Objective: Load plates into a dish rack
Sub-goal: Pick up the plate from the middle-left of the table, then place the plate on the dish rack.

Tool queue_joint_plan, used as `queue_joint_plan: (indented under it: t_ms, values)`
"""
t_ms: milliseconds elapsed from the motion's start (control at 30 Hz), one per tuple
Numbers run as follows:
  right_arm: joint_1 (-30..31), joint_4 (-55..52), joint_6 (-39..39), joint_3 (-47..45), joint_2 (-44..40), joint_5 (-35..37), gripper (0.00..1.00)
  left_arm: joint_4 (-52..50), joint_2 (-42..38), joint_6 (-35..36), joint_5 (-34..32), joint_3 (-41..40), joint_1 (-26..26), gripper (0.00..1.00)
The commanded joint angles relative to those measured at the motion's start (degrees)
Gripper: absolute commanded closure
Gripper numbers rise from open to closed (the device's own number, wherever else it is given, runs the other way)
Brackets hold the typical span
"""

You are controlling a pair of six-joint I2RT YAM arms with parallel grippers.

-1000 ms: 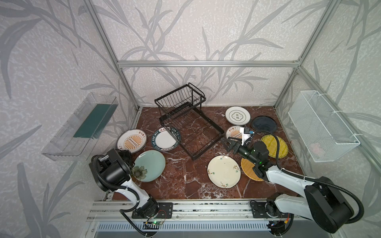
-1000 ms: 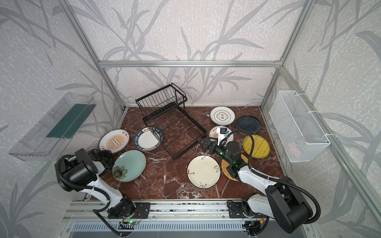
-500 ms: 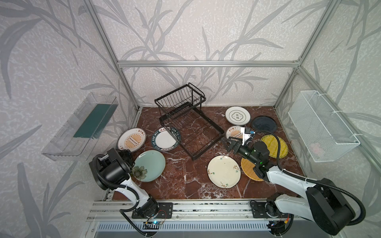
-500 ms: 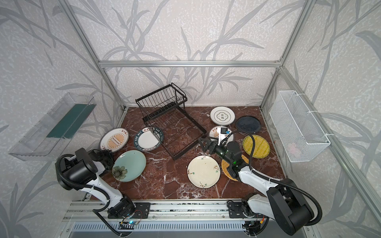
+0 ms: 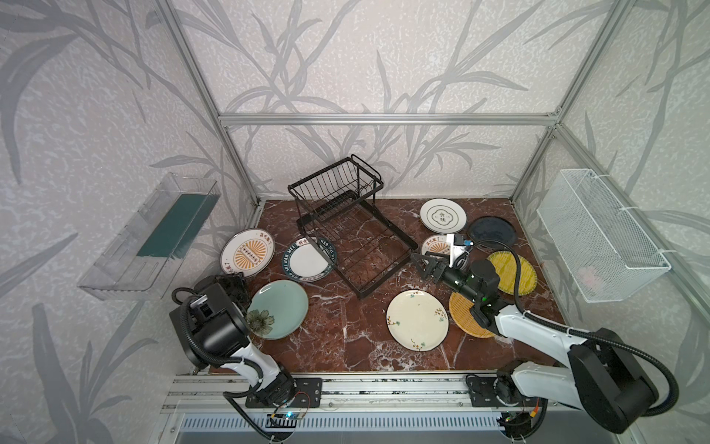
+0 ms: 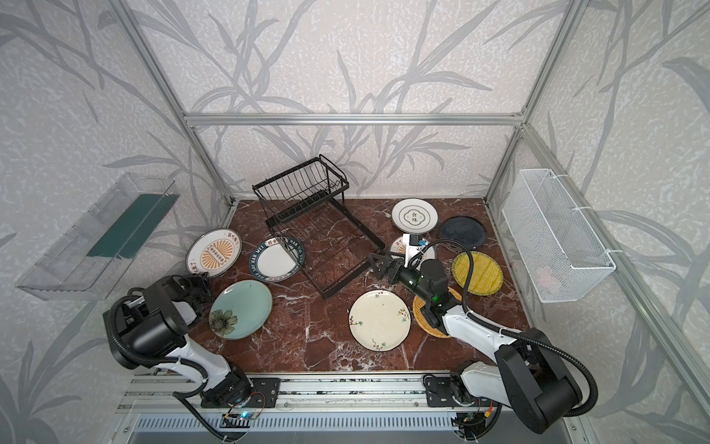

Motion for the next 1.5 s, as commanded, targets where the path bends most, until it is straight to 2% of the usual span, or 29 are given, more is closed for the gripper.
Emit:
queue_joint_plan:
  t_ms: [0,267,500,700,800,1067,1200,1300,1467]
  values:
    - [0.42,0.32,-0.22,1.58,0.52,-0.09,0.01,-3.39,-3.96,1.77,2.4,-0.74,-1.55,1.0]
    - [0.41,-1.41,-0.48,2.71,0.78,-0.77,0.01,-13.34,-12.9,6.47,3.54,-2.47,-3.81,1.0]
    - [0.38,-5.19,-0.68,5.01,1.9,-1.85,0.01,-30.9,-24.56,12.49,3.88,-1.15,-6.47,1.0]
    - [0.41,-8.23,-1.11,7.06,2.82,-2.59,0.01,-44.25,-27.6,20.24,10.12,2.06,-8.33,1.0]
    - [0.34,-9.2,-1.05,8.34,3.33,-3.64,0.01,-49.98,-31.72,23.65,11.57,1.8,-8.45,1.0]
    - [0.3,-14.21,-1.55,11.75,4.6,-4.15,0.01,-59.9,-41.12,29.69,17.94,2.73,-9.63,1.0]
    - [0.25,-18.36,-1.63,14.25,5.0,-5.36,0.0,-58.75,-43.39,29.77,18.61,2.78,-15.36,1.0]
    - [0.28,-22.03,-1.63,16.51,5.17,-7.03,0.01,-55.01,-43.74,28.1,18.81,3.06,-21.51,1.0]
    - [0.17,-31.48,-2.51,21.62,5.8,-10.36,0.01,-43.32,-43.45,19.83,17.1,2.51,-33.21,1.0]
